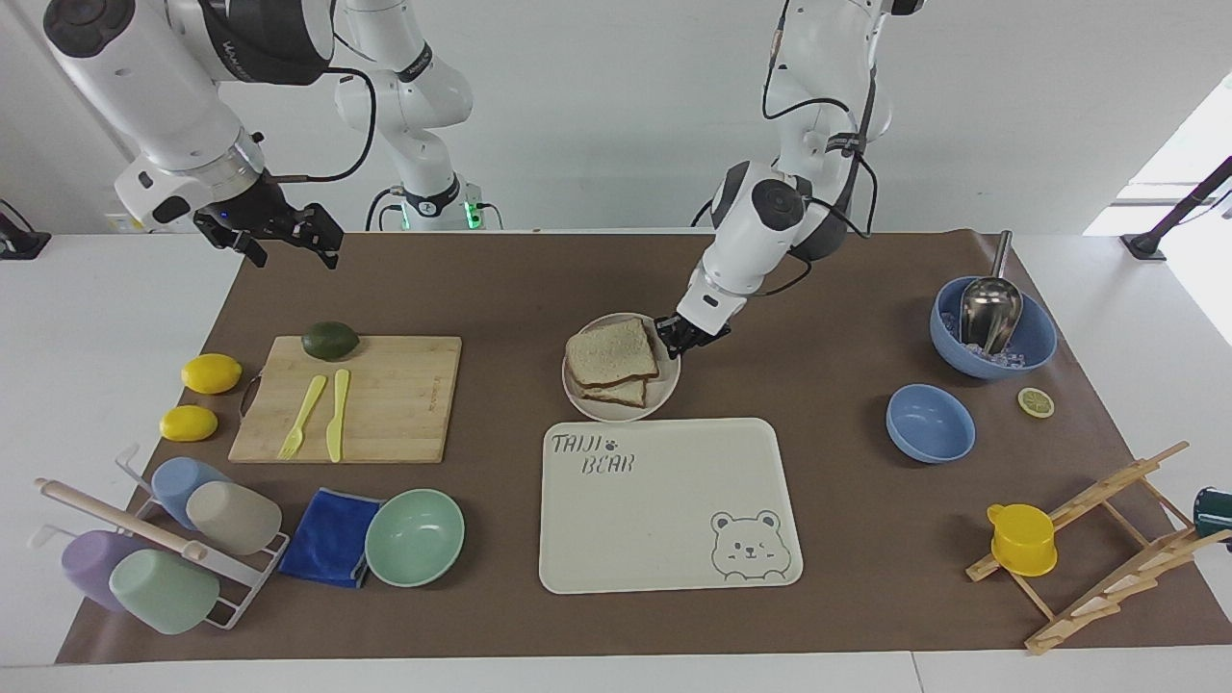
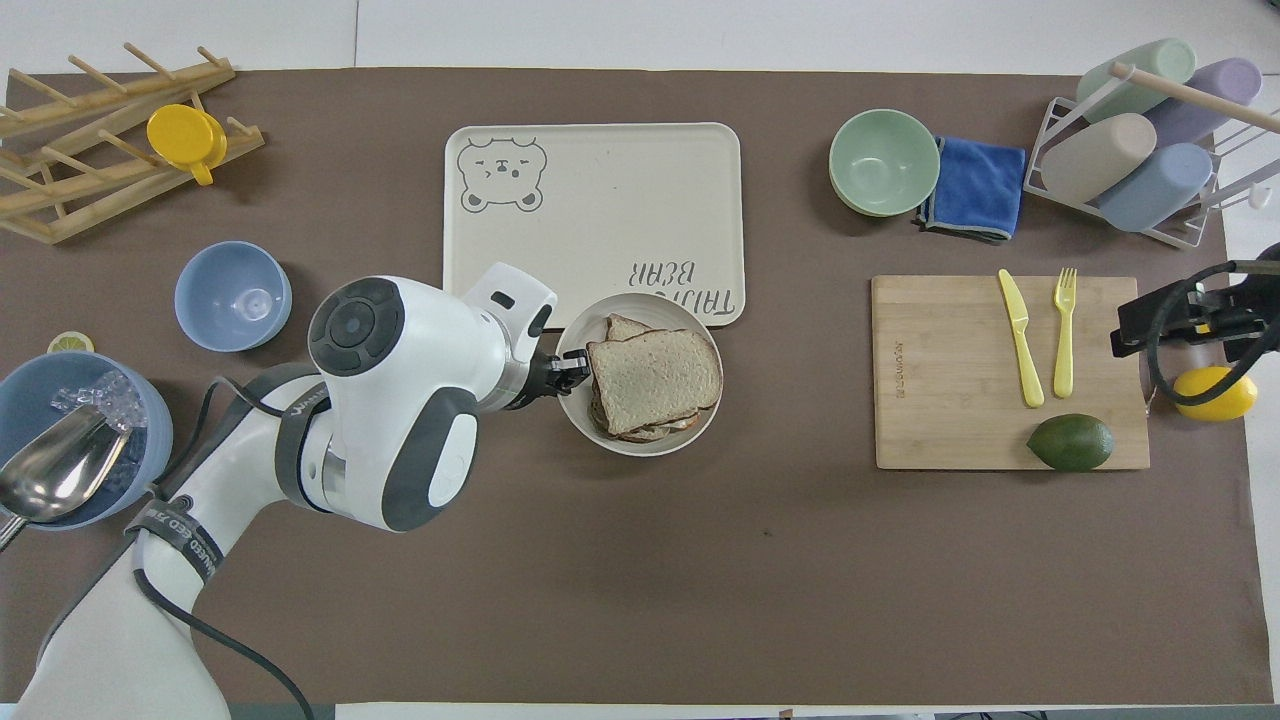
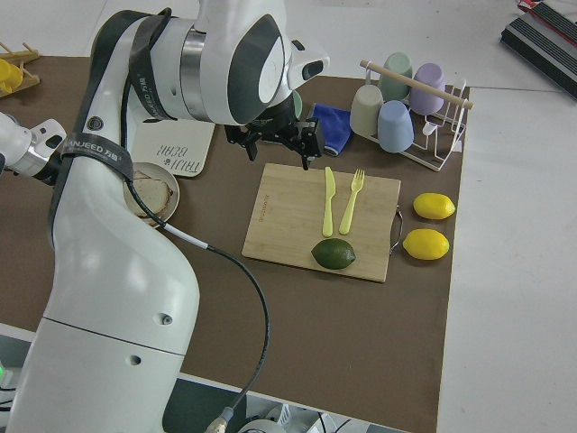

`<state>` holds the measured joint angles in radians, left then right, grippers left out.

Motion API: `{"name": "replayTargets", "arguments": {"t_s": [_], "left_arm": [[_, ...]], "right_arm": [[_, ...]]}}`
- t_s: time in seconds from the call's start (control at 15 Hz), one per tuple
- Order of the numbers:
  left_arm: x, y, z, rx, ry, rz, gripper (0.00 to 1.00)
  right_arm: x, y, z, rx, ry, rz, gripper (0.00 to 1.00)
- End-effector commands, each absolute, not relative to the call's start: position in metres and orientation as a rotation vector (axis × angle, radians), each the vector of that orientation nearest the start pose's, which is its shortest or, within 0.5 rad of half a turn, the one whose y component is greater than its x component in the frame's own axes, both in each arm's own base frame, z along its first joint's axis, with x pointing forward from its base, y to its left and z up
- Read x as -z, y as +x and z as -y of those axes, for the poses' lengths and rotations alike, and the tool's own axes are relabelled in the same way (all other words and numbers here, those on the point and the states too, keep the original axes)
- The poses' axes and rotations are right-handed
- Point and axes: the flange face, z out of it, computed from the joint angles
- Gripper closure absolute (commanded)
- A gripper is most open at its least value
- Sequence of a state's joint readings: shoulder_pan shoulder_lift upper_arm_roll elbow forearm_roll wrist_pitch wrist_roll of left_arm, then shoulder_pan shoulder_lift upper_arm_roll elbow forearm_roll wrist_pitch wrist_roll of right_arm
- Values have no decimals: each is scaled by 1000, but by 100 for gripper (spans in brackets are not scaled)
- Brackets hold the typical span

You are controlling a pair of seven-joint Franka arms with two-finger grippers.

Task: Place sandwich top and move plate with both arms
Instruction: 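Slide the plate with the left gripper onto the bear tray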

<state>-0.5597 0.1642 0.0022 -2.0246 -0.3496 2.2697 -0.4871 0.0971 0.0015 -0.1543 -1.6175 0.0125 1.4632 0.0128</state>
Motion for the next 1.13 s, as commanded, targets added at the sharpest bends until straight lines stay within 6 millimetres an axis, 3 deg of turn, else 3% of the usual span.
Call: {"name": "replayTargets", "arguments": {"t_s": [0.0,0.27,0.47,0.6,0.73,0.93,1.06], "left_arm": [[-395,537,316,-171,-3439,301,100],[-411,574,300,-109,-3460,367,100],[-407,597,300,-92,-3471,395,100],[-395,615,288,-93,-3465,440,100],[-381,633,291,-84,-3467,417,100],[-365,644,276,-77,-3473,384,100],[-348,650,277,-86,-3491,359,100]], "right_arm": [[-595,535,31,-224,-3102,-137,0],[-595,535,31,-229,-3102,-137,0],[-595,535,32,-224,-3102,-139,0],[-596,535,32,-219,-3102,-139,0],[-595,535,31,-224,-3102,-137,0],[-595,535,31,-224,-3102,-137,0],[-596,535,31,-219,-3103,-137,0]]}}
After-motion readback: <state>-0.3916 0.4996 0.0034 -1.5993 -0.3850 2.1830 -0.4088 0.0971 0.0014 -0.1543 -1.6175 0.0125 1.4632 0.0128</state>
